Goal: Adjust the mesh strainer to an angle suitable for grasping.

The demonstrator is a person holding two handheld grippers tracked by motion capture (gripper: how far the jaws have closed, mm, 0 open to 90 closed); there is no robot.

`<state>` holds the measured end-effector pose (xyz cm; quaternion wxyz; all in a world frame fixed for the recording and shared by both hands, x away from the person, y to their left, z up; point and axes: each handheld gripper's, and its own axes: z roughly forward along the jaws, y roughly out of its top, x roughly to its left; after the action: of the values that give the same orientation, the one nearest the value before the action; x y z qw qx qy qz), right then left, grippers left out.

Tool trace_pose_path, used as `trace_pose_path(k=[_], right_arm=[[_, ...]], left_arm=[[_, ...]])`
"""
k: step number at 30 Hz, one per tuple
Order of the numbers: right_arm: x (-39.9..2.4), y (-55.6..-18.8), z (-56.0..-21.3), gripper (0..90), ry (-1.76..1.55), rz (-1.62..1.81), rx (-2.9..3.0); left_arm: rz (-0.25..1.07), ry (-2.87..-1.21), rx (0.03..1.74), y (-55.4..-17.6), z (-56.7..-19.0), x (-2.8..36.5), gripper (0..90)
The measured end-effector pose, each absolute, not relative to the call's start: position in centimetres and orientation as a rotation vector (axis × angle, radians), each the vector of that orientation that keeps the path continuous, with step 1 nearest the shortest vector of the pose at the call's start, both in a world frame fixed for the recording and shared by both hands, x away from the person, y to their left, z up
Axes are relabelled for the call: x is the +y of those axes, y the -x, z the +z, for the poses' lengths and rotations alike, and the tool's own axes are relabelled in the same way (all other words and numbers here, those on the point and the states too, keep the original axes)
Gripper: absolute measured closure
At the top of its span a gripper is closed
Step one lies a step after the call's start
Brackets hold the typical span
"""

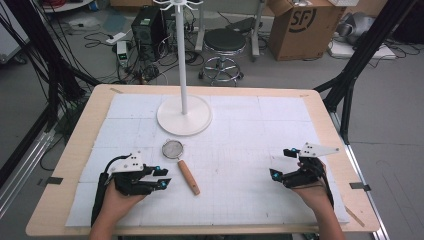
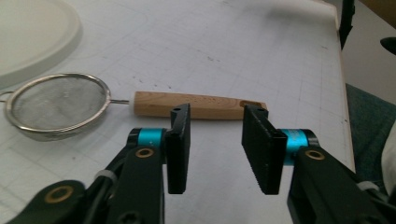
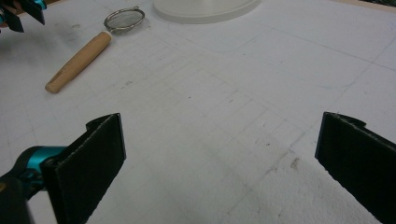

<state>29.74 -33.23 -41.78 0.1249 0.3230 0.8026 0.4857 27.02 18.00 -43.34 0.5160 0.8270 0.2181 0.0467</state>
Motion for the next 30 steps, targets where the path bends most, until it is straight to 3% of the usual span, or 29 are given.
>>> trace_pose_path(k=[8,14,30], right_arm=[[-33.0,-29.7,-41.8,0.5,-0.933,1.400,2.354],[-32.7,-29.7,-42.0,0.5,-0.928,1.391,2.364],[-32.3,-29.7,-42.2,0.5,-0.915,1.379,2.383]], left_arm=[[0.092,-2.075,0.508,-27.3,-44.0,16.2,82.6],[0.095,-2.128,0.518,-27.5,-44.5,15.0,88.4],[0.068,-2.224,0.458,-27.8,-45.3,11.3,89.8]])
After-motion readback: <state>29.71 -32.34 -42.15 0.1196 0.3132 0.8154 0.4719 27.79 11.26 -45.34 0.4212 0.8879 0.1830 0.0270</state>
